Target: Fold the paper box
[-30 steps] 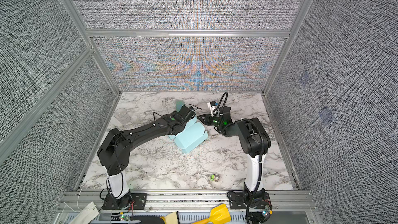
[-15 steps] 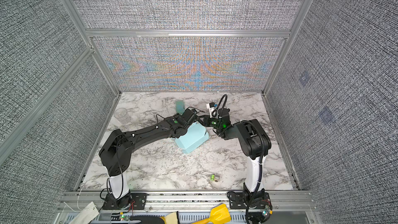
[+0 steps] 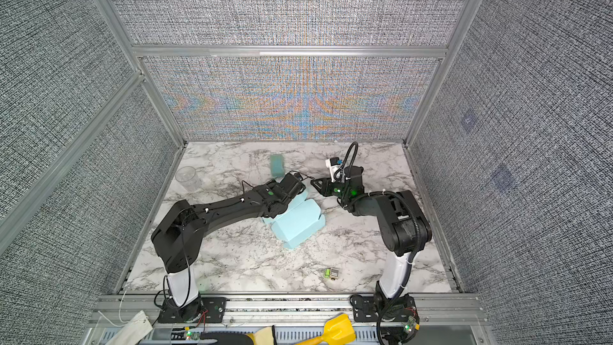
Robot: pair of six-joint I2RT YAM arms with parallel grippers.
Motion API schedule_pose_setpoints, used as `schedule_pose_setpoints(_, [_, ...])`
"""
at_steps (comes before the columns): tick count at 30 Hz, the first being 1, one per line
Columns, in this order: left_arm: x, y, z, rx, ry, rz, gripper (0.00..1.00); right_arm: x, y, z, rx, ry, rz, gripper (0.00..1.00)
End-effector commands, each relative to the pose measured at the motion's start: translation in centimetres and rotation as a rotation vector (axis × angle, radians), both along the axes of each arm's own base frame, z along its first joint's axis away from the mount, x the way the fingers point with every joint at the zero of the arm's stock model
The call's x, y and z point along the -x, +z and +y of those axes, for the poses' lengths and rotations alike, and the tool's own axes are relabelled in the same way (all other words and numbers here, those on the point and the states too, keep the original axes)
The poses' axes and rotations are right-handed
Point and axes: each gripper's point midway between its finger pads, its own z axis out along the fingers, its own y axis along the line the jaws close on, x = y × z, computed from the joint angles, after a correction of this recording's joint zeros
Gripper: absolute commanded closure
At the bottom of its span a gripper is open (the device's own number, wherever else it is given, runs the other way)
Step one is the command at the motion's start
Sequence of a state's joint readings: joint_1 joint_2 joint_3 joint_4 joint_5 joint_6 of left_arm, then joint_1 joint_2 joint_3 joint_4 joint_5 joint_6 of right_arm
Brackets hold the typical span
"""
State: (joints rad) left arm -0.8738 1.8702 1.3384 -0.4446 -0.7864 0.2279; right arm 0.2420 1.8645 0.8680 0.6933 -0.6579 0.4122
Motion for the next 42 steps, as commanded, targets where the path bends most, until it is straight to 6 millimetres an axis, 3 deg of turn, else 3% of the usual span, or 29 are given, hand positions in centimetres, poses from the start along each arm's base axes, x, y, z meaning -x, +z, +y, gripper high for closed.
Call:
schedule_pose_setpoints(1, [-0.2, 0.2, 0.1, -0.017, 0.009, -0.02, 1.0, -0.8, 0.4, -0.6, 0.014, -0.017, -0.039, 0.68])
schedule_pose_setpoints(5, [-0.4, 0.5, 0.0, -0.044, 0.018, -0.039, 1.0, -1.9, 0.3, -0.8, 0.013, -0.027, -0.043, 0.68])
schedule_pose_setpoints(14, [-1.1, 0.8, -0.5, -0.155, 0.017, -0.101, 1.0, -2.3, -0.1, -0.8, -0.028, -0.04, -0.043, 0.68])
schedule_pose_setpoints(19, [-1.8, 2.5, -1.3, -0.147, -0.019, -0.143, 1.0, -1.9, 0.4, -0.8, -0.046, -0.024, -0.078, 0.66])
schedule_pose_setpoints(28, [-1.6, 3.4, -1.6, -0.126, -0.054, -0.153, 1.0, -1.2, 1.7, -0.4, -0.088, 0.005, -0.145, 0.63])
schedule_pose_setpoints(37, [-1.5, 3.0, -2.0, -0.119, -0.069, -0.125, 1.0, 1.0, 3.7, -1.6, -0.066, -0.053, -0.276, 0.56])
schedule_pose_setpoints(42, [-1.4, 3.1, -2.0, -0.11, -0.069, -0.119, 1.0, 2.0, 3.2, -0.9, 0.015, -0.06, -0.345, 0.55])
